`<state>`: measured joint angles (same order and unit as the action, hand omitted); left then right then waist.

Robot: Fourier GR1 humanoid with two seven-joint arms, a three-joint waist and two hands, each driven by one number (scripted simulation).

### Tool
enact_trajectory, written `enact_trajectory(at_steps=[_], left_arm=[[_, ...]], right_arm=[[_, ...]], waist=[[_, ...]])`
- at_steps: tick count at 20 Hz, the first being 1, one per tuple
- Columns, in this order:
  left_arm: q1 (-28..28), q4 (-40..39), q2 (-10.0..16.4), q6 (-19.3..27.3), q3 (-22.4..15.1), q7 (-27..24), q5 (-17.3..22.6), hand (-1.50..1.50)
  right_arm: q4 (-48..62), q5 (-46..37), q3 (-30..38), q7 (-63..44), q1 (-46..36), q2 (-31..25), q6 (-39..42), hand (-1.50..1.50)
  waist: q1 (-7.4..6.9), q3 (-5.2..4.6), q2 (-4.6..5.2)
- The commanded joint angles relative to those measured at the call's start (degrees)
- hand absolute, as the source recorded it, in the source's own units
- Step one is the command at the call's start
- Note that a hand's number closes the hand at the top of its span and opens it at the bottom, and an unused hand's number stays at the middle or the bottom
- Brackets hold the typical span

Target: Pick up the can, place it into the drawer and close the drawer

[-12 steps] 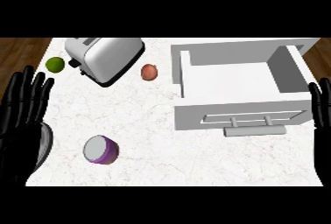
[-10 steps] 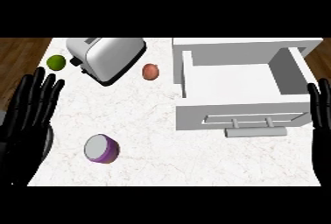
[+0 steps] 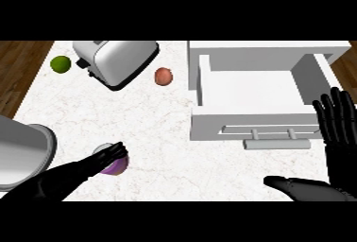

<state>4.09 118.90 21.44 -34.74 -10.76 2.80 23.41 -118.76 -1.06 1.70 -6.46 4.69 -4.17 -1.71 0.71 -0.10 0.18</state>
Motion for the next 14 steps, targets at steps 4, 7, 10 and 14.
enact_trajectory(at_steps=[4, 7, 10, 14], left_arm=[[8.0, -2.8, 13.5, -18.0, 10.9, -4.3, 13.9, -1.50], [5.6, -5.2, 14.4, -19.6, 13.7, -2.0, 17.6, -1.50], [5.1, -7.3, 14.1, -18.5, 13.0, 1.1, 19.9, -1.50], [0.4, -11.4, 16.4, -18.7, 15.5, 4.4, 23.9, -1.50]], right_arm=[[-2.5, 0.6, 0.1, -1.8, 6.5, 0.2, 1.0, -1.50], [-0.6, 3.3, 3.2, -3.4, 3.3, -2.0, 3.1, -1.50], [0.2, 5.7, 5.7, -4.5, 2.0, -3.4, 4.5, -1.50], [-4.4, 1.3, 1.1, -0.8, 10.1, 0.1, 4.1, -1.50]], waist=[[-0.91, 0.07, -0.31], [-0.81, 0.10, -0.22], [-0.79, 0.11, -0.19], [-0.46, 0.11, -0.21]])
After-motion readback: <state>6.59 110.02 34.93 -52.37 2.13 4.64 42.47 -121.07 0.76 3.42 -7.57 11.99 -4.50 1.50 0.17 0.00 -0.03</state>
